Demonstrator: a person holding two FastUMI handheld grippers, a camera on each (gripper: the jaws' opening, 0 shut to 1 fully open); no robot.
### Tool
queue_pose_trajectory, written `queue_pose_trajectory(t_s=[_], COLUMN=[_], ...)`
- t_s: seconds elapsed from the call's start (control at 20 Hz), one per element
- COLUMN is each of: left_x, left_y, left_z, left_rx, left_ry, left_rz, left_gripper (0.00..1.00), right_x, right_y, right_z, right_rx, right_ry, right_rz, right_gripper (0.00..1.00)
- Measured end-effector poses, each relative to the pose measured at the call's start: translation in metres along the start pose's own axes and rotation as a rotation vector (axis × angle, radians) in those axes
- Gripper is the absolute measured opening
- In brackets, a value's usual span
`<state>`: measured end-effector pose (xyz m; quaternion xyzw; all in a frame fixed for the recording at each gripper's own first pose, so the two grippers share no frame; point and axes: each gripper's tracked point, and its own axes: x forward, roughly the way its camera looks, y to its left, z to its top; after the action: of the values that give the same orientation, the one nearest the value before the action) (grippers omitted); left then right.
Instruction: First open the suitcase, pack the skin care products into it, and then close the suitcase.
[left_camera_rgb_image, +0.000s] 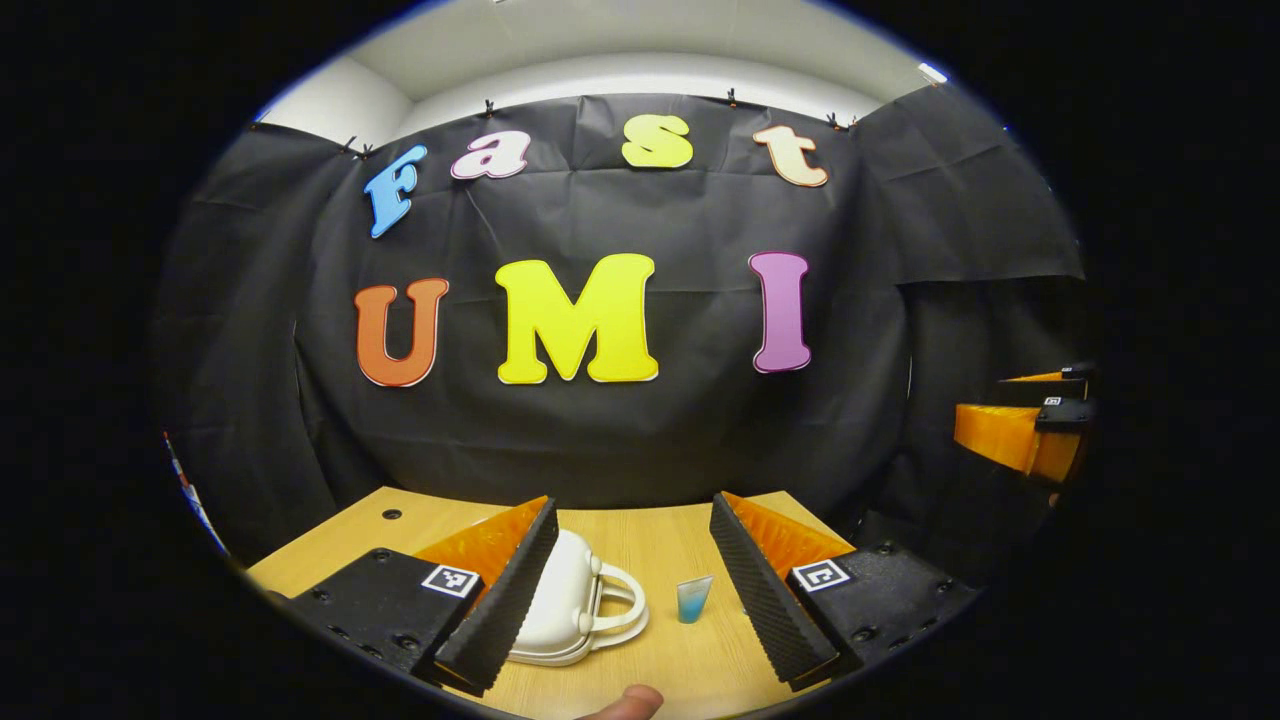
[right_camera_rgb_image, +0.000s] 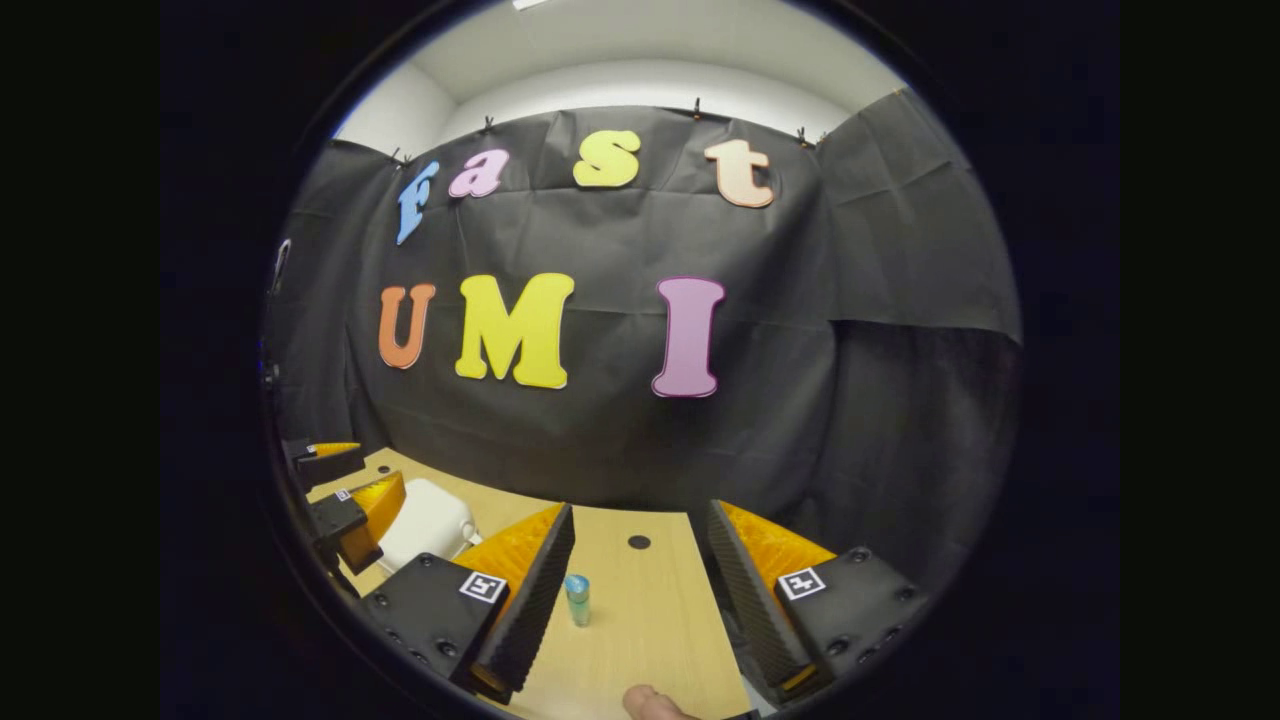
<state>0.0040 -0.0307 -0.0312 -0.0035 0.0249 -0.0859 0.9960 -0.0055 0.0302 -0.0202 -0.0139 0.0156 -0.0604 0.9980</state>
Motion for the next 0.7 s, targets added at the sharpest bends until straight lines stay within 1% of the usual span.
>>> queue_pose_trajectory(t_s=[0.05, 0.25, 0.35, 0.4, 0.45, 0.5, 0.55, 0.6, 0.7], left_x=[0.000, 0.005, 0.008, 0.012, 0.015, 0.020, 0.025, 0.029, 0.039], left_y=[0.003, 0.012, 0.016, 0.018, 0.020, 0.022, 0.025, 0.027, 0.025], left_z=[-0.001, -0.008, -0.019, -0.026, -0.035, -0.045, -0.058, -0.071, -0.104], left_rx=[0.001, 0.010, 0.043, 0.065, 0.091, 0.127, 0.174, 0.221, 0.296], left_ry=[0.002, 0.005, 0.010, 0.010, 0.008, 0.012, 0.023, 0.038, 0.083], left_rz=[-0.002, -0.012, -0.015, -0.018, -0.019, -0.015, -0.009, -0.002, -0.015], left_gripper=[0.97, 0.97, 0.98, 0.94, 0.98, 0.98, 0.98, 0.97, 0.98], right_x=[0.002, 0.006, 0.006, 0.004, 0.003, 0.001, -0.001, -0.004, -0.006], right_y=[0.002, 0.014, 0.016, 0.017, 0.015, 0.010, 0.006, 0.003, -0.005], right_z=[0.000, -0.002, -0.005, -0.007, -0.007, -0.009, -0.009, -0.011, -0.008], right_rx=[-0.003, -0.006, -0.007, -0.012, -0.029, -0.045, -0.056, -0.060, -0.071], right_ry=[0.002, 0.006, 0.007, 0.003, -0.005, -0.010, -0.010, -0.010, -0.008], right_rz=[-0.004, -0.021, -0.040, -0.047, -0.061, -0.080, -0.090, -0.094, -0.109], right_gripper=[0.80, 0.80, 0.80, 0.78, 0.78, 0.80, 0.77, 0.80, 0.80])
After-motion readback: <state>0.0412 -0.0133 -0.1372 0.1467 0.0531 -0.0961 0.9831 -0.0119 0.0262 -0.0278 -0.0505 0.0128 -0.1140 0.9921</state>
